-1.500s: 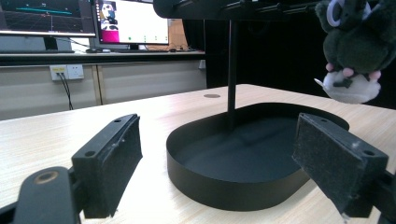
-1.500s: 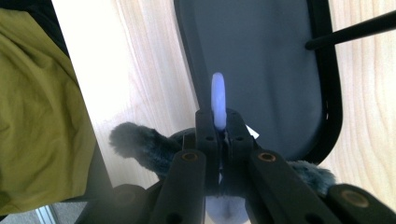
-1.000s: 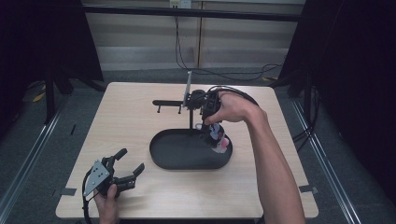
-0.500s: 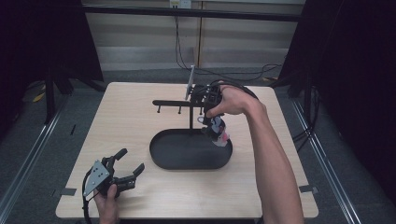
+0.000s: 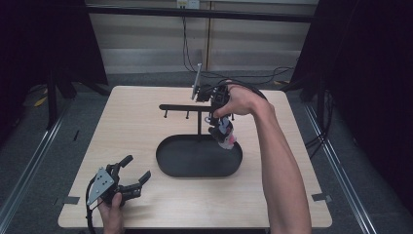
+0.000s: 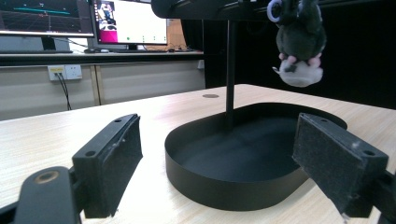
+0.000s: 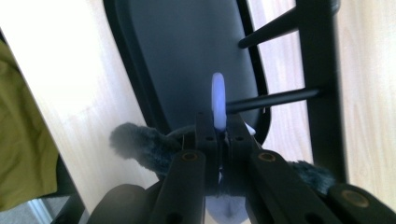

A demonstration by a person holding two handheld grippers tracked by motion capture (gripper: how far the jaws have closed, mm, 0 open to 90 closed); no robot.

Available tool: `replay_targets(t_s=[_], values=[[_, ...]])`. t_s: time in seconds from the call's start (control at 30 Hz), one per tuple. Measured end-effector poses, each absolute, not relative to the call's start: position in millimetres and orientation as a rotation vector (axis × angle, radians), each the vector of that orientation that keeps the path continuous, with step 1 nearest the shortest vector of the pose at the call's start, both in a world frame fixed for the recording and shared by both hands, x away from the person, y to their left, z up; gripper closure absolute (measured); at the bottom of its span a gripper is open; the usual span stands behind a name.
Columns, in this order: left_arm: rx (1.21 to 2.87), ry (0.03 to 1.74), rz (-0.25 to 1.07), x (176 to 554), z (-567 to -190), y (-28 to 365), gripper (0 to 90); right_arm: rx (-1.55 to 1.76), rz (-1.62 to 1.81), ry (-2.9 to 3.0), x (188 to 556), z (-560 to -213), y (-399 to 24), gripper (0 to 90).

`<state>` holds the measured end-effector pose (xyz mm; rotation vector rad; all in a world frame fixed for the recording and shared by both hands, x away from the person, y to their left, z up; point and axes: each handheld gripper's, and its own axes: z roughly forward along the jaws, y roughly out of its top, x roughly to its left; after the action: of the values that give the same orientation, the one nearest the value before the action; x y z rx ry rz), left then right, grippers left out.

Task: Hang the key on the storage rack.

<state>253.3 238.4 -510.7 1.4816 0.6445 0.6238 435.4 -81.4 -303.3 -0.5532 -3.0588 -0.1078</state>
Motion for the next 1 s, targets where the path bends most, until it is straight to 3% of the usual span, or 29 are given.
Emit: replay_targets(t_s=[1.0], values=[[1.486, 0.641, 0.624, 253, -511, 239, 15.3, -0.664, -0.159, -3.043, 450, -317, -94, 87.1]])
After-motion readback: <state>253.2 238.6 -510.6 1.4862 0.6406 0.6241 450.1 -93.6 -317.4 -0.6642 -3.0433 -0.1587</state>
